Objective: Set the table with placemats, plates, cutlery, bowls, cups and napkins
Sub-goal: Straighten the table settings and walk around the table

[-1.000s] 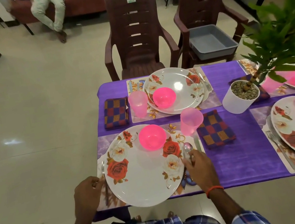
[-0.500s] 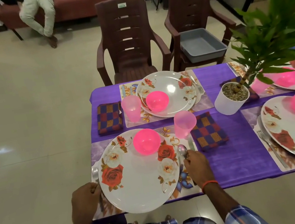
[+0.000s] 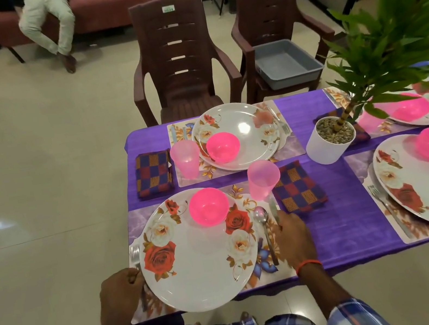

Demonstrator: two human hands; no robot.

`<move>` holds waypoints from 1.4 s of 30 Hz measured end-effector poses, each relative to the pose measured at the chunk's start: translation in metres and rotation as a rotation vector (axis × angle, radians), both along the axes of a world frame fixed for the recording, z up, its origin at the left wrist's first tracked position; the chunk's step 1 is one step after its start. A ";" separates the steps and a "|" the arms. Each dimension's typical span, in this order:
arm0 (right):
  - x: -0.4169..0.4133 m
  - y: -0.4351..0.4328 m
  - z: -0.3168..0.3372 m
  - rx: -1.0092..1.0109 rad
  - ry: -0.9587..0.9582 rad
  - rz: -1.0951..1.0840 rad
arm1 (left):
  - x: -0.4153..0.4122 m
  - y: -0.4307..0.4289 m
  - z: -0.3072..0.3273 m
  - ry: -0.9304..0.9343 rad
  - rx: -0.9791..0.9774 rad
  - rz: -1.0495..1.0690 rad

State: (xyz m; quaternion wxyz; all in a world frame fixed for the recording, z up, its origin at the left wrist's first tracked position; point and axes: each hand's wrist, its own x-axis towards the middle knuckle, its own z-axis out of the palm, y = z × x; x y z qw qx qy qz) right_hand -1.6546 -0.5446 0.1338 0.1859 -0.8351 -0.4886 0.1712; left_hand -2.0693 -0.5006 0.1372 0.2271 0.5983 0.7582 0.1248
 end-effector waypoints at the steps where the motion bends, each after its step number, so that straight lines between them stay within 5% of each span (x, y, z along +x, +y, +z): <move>1: 0.004 -0.004 0.000 -0.024 -0.060 0.010 | 0.000 -0.001 0.000 0.003 -0.001 0.002; 22: 0.010 -0.019 -0.003 -0.078 -0.073 0.051 | -0.015 0.013 0.035 0.034 0.103 -0.105; 35: -0.035 -0.020 0.025 -0.069 -0.169 -0.063 | 0.011 0.079 0.049 -0.094 0.147 -0.659; 42: -0.117 -0.049 0.074 0.030 -0.095 -0.338 | 0.010 0.101 0.048 -0.077 0.154 -0.892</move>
